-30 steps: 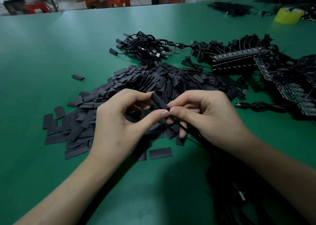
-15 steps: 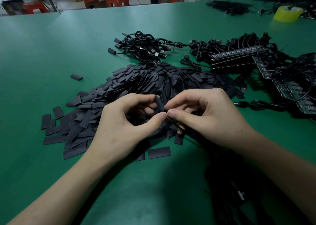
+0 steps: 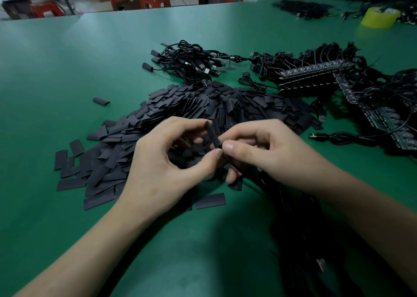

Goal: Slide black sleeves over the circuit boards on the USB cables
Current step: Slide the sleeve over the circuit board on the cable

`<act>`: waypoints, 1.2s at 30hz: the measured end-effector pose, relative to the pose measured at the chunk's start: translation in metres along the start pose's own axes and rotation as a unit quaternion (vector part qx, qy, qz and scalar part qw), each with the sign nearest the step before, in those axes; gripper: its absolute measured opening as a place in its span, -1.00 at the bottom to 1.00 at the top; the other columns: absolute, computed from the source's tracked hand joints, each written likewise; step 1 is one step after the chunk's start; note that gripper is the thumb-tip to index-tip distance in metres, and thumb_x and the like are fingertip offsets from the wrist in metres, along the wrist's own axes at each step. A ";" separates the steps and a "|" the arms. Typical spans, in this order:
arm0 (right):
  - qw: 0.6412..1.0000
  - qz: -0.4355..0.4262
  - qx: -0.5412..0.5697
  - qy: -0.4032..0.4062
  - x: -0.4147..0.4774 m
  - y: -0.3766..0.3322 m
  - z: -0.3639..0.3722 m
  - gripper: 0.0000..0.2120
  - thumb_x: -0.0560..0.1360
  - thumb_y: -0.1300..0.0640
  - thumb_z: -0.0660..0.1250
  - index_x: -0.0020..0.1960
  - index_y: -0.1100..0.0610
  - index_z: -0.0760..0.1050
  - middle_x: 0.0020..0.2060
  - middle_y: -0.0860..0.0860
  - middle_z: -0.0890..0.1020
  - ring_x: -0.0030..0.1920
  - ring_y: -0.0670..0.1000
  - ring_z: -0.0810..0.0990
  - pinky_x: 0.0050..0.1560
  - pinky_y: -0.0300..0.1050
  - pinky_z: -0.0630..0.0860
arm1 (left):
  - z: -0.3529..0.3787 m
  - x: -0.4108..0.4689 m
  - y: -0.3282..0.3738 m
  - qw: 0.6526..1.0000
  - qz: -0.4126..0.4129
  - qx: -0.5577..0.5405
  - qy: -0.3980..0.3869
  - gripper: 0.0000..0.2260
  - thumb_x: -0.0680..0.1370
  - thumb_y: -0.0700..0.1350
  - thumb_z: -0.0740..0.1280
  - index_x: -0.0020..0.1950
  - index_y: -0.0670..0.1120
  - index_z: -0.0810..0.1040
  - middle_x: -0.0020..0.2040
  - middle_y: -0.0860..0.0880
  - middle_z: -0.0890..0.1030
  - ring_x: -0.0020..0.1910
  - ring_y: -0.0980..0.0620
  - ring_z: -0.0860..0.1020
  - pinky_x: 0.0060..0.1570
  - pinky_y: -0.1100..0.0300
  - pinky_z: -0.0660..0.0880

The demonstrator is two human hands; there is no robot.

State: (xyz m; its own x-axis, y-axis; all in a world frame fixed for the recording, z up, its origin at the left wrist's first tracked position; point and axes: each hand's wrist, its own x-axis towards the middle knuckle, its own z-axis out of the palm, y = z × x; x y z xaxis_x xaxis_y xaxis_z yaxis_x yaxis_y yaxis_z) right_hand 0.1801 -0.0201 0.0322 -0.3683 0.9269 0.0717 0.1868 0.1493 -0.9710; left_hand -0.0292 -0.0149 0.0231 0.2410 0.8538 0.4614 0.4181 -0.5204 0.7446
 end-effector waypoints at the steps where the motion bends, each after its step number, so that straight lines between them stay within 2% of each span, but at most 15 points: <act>1: 0.999 0.012 0.022 -0.028 0.000 -0.001 0.001 -0.90 0.57 0.14 0.34 0.02 0.12 0.62 -0.26 0.09 0.73 -0.27 0.10 0.73 -0.13 0.03 0.67 | 0.000 0.001 0.000 1.000 0.003 0.006 0.004 -0.69 0.48 0.01 0.48 0.19 -0.04 0.66 -0.02 0.08 0.64 0.03 0.00 0.64 -0.01 0.26 0.54; 4: 0.997 0.019 0.032 -0.060 0.000 -0.002 0.002 -0.90 0.61 0.23 0.33 0.03 0.08 0.60 -0.22 0.07 0.74 -0.22 0.08 0.75 -0.11 0.02 0.65 | 0.000 0.001 0.000 1.000 0.003 0.029 0.009 -0.72 0.49 -0.03 0.49 0.18 -0.05 0.68 -0.02 0.08 0.65 0.02 0.04 0.64 -0.02 0.30 0.51; 6: 0.997 0.023 0.023 -0.066 0.000 -0.002 0.002 -0.87 0.64 0.28 0.29 0.08 0.13 0.60 -0.14 0.14 0.73 -0.20 0.12 0.75 -0.07 0.11 0.64 | -0.001 0.002 0.000 0.999 0.003 0.048 0.013 -0.72 0.48 -0.02 0.49 0.16 -0.06 0.70 -0.03 0.08 0.66 0.00 0.08 0.64 -0.01 0.32 0.50; 8: 0.997 0.028 0.030 -0.070 0.000 -0.002 0.003 -0.85 0.66 0.29 0.25 0.09 0.16 0.59 -0.09 0.21 0.72 -0.21 0.14 0.75 -0.09 0.11 0.63 | -0.001 0.002 0.001 0.998 0.007 0.067 0.017 -0.72 0.46 -0.03 0.48 0.15 -0.07 0.70 -0.04 0.08 0.66 -0.02 0.11 0.64 -0.01 0.33 0.50; 10: 0.996 0.033 0.044 -0.070 0.000 -0.003 0.004 -0.83 0.67 0.30 0.22 0.07 0.15 0.58 -0.15 0.14 0.70 -0.26 0.14 0.73 -0.16 0.02 0.62 | -0.001 0.002 0.003 0.997 0.009 0.079 0.019 -0.71 0.45 -0.04 0.47 0.15 -0.08 0.71 -0.05 0.08 0.66 -0.04 0.13 0.63 -0.01 0.34 0.50; 12: 0.996 0.039 0.043 -0.073 0.001 -0.003 0.005 -0.83 0.68 0.30 0.21 0.09 0.17 0.57 -0.18 0.05 0.71 -0.32 0.12 0.71 -0.18 0.02 0.60 | 0.000 0.001 0.005 0.996 0.013 0.088 0.020 -0.69 0.45 0.00 0.46 0.14 -0.08 0.71 -0.06 0.09 0.66 -0.05 0.14 0.63 -0.01 0.34 0.51; 15: 0.996 0.041 0.033 -0.068 0.002 0.000 0.007 -0.85 0.68 0.31 0.21 0.10 0.22 0.55 -0.20 0.08 0.72 -0.43 0.09 0.64 -0.24 0.01 0.57 | 0.000 0.000 0.007 0.993 0.021 0.111 0.021 -0.63 0.44 0.08 0.39 0.14 -0.09 0.71 -0.07 0.09 0.66 -0.07 0.15 0.63 0.00 0.29 0.54; 20: 0.998 0.029 0.018 -0.051 0.003 0.004 0.012 -0.86 0.67 0.28 0.25 0.02 0.15 0.56 -0.25 0.15 0.71 -0.51 0.04 0.52 -0.38 -0.22 0.47 | 0.000 -0.001 0.007 0.987 0.020 0.158 0.020 -0.62 0.44 0.09 0.35 0.13 -0.09 0.71 -0.05 0.07 0.66 -0.08 0.08 0.64 0.01 0.09 0.59; 26: 0.999 0.017 -0.004 -0.033 0.003 0.008 0.018 -0.90 0.57 0.14 0.28 -0.01 0.11 0.57 -0.28 0.11 0.71 -0.52 -0.04 0.51 -0.39 -0.23 0.46 | 0.003 -0.001 0.007 0.985 0.016 0.170 0.027 -0.66 0.43 0.07 0.32 0.07 -0.07 0.71 -0.10 0.08 0.65 -0.13 0.06 0.63 -0.06 0.04 0.59; 29: 1.000 0.017 -0.008 -0.024 0.003 0.009 0.016 -0.92 0.60 0.17 0.30 0.02 0.14 0.57 -0.30 0.12 0.70 -0.52 -0.02 0.52 -0.38 -0.22 0.47 | 0.003 -0.001 0.005 0.987 0.022 0.156 0.020 -0.65 0.46 0.08 0.32 0.10 -0.08 0.70 -0.08 0.09 0.64 -0.10 0.08 0.62 -0.03 0.09 0.58; 32: 0.999 0.028 -0.001 -0.018 0.003 0.008 0.012 -0.91 0.66 0.29 0.27 0.09 0.23 0.55 -0.29 0.17 0.70 -0.52 0.00 0.50 -0.37 -0.16 0.50 | 0.002 0.000 0.002 0.991 0.030 0.127 -0.002 -0.62 0.49 0.12 0.38 0.20 -0.07 0.67 0.00 0.10 0.63 -0.02 0.15 0.60 0.04 0.28 0.51; 36: 0.998 0.045 0.006 -0.039 0.003 0.003 0.007 -0.82 0.67 0.31 0.22 0.19 0.27 0.57 -0.21 0.16 0.73 -0.47 0.01 0.51 -0.19 0.02 0.55 | -0.002 0.002 -0.003 0.991 0.038 0.125 -0.003 -0.62 0.48 0.07 0.50 0.22 -0.09 0.68 0.03 0.08 0.64 -0.02 0.21 0.59 0.01 0.35 0.49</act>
State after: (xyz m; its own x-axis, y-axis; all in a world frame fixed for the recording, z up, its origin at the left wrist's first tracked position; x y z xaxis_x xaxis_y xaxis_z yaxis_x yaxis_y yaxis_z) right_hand 0.1729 -0.0194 0.0278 -0.4207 0.9066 -0.0338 0.2110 0.0615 -0.9755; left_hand -0.0313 -0.0118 0.0228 0.2844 0.8130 0.5081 0.6027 -0.5638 0.5647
